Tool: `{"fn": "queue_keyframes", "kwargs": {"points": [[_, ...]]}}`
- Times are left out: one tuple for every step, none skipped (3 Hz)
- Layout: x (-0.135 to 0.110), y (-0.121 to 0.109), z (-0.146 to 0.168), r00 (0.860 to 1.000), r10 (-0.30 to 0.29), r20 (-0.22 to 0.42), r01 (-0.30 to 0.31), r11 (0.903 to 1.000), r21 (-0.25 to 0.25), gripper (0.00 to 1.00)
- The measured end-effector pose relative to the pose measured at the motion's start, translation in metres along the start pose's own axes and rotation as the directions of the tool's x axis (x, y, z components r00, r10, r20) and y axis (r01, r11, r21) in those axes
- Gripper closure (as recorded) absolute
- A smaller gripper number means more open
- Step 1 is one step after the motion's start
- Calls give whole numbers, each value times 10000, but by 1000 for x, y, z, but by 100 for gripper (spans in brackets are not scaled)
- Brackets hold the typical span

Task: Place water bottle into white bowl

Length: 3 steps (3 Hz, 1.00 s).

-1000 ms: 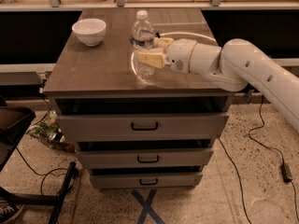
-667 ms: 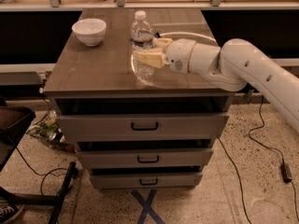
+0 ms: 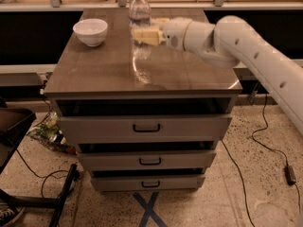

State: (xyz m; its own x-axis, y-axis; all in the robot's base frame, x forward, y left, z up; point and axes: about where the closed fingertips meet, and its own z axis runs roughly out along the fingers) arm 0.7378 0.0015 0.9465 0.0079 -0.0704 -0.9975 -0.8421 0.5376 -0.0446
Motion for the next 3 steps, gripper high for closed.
{"fn": "queue_keyframes", "kwargs": {"points": [[-27,-44,44,10000,92,-17,-90,9979,639,100],[-46,-70,95,9998,132,-141,-114,9924,1226,100],[-58,-74,133,9998,216,-14,-212,9896,1420,100]]}}
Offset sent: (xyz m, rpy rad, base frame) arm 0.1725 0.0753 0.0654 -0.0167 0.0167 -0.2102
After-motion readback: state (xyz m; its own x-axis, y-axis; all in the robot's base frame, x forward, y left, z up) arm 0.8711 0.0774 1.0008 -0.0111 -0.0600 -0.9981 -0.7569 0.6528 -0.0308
